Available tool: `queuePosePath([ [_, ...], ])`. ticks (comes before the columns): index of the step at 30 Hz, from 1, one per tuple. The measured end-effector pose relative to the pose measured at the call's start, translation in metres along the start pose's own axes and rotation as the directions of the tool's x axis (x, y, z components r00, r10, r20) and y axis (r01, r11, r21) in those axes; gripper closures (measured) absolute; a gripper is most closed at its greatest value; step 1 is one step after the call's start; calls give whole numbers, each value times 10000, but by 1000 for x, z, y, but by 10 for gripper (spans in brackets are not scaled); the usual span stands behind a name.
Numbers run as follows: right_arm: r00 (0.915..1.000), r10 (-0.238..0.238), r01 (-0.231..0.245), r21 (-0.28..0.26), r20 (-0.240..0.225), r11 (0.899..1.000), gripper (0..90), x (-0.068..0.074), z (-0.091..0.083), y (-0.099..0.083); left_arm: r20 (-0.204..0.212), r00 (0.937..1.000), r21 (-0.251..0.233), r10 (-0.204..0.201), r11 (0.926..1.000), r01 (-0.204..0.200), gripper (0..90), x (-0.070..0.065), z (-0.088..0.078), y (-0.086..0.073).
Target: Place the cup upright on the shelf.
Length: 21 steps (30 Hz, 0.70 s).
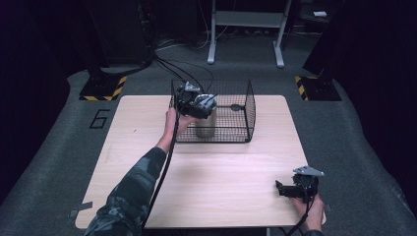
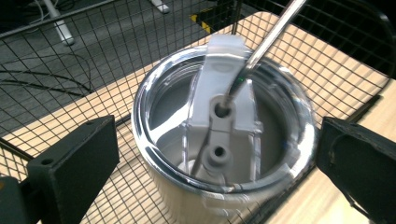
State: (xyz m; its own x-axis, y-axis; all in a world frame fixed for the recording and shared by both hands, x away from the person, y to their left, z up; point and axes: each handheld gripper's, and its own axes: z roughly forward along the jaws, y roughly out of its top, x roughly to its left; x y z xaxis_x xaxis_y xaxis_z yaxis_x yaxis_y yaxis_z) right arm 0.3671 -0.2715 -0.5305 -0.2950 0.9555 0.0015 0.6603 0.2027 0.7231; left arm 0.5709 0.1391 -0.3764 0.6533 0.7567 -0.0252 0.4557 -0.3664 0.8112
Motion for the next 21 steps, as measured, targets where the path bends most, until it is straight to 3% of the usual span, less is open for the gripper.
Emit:
queuePosePath([
  [5,10000,-2,2,21,-6,10000,0,0,0,0,497,9985,-241,232,9995,-220,0,-5,-23,1],
  [11,10000,-29,29,0,-10,10000,0,0,0,0,701,9958,-521,588,9971,-552,0,-12,-49,-1],
  [21,10000,-25,25,-10,-5,10000,0,0,0,0,648,9921,-621,1078,9927,-1038,0,-20,-104,-23],
])
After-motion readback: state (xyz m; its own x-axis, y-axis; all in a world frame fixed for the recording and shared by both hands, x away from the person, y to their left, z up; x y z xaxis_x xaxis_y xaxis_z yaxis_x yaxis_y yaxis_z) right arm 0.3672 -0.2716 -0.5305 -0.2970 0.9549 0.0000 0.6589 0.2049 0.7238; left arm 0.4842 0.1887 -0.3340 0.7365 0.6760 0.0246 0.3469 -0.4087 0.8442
